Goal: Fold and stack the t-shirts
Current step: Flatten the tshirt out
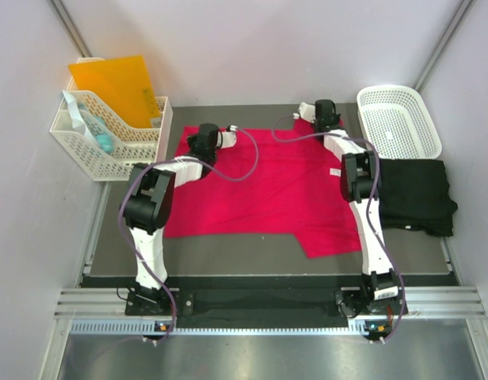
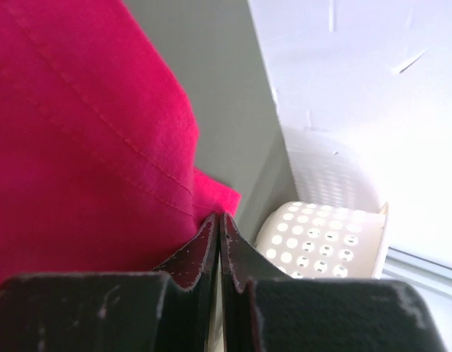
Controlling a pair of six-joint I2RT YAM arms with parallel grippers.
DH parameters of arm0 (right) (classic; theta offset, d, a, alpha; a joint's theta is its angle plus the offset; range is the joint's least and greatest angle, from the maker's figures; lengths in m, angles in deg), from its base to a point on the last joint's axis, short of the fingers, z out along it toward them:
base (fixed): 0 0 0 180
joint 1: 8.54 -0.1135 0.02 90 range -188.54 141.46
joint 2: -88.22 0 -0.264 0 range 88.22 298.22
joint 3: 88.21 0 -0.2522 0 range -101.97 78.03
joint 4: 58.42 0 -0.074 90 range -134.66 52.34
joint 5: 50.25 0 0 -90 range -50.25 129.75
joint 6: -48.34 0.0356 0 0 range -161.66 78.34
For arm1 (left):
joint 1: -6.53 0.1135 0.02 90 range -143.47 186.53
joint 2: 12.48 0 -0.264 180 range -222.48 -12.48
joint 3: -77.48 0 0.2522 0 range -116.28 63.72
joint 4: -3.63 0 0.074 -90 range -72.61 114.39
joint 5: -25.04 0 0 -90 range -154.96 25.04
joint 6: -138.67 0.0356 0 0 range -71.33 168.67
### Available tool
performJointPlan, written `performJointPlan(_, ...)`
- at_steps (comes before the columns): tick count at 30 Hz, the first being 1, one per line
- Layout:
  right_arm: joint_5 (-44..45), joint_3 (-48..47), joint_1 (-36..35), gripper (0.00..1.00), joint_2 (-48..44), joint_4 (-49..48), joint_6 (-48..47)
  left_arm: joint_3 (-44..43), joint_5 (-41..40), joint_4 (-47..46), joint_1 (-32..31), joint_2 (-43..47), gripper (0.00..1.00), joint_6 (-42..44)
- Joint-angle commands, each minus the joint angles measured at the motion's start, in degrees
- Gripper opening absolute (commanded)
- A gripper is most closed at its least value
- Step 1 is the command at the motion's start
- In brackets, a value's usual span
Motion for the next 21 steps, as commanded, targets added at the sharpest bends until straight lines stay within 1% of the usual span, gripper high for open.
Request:
performJointPlan(1, 0.8, -0.8, 1.7, 0.00, 4.2, -6.3, -3.4, 1.3, 0.0, -1.6, -0.5, 4.7, 0.00, -0.3)
performJointPlan(8, 1.8, -2.3, 1.3, 0.00, 7.0, -15.2, -8.4, 2.8, -0.1, -1.7, -1.4, 5.9, 0.00, -1.1)
performJointPlan(9, 2.1, -2.0, 1.2, 0.00, 7.0, -20.0, -9.0, 3.1, -0.1, -1.7, -1.6, 6.0, 0.00, -1.1)
performJointPlan(12, 3.9, -0.8, 1.0, 0.01, 6.3, -28.2, -8.5, 3.7, -0.1, -1.7, -2.0, 6.7, 0.00, -1.5)
performJointPlan(14, 5.8, 1.6, 0.8, 0.03, 4.8, -33.0, -8.4, 4.0, -0.2, -1.7, -2.2, 7.2, 0.00, -1.8)
performJointPlan(15, 6.4, 3.8, 0.6, 0.03, 4.1, -37.4, -8.5, 4.3, -0.3, -1.7, -2.3, 7.3, 0.00, -1.7)
performJointPlan(18, 8.8, 8.0, 0.3, 0.04, 0.4, -45.3, -9.2, 4.8, -0.2, -1.7, -2.7, 8.2, 0.00, -2.4)
performJointPlan(21, 11.3, 9.7, 0.2, 0.04, -2.8, -47.3, -7.4, 5.2, -0.1, -2.1, -3.0, 8.7, 0.00, -2.8)
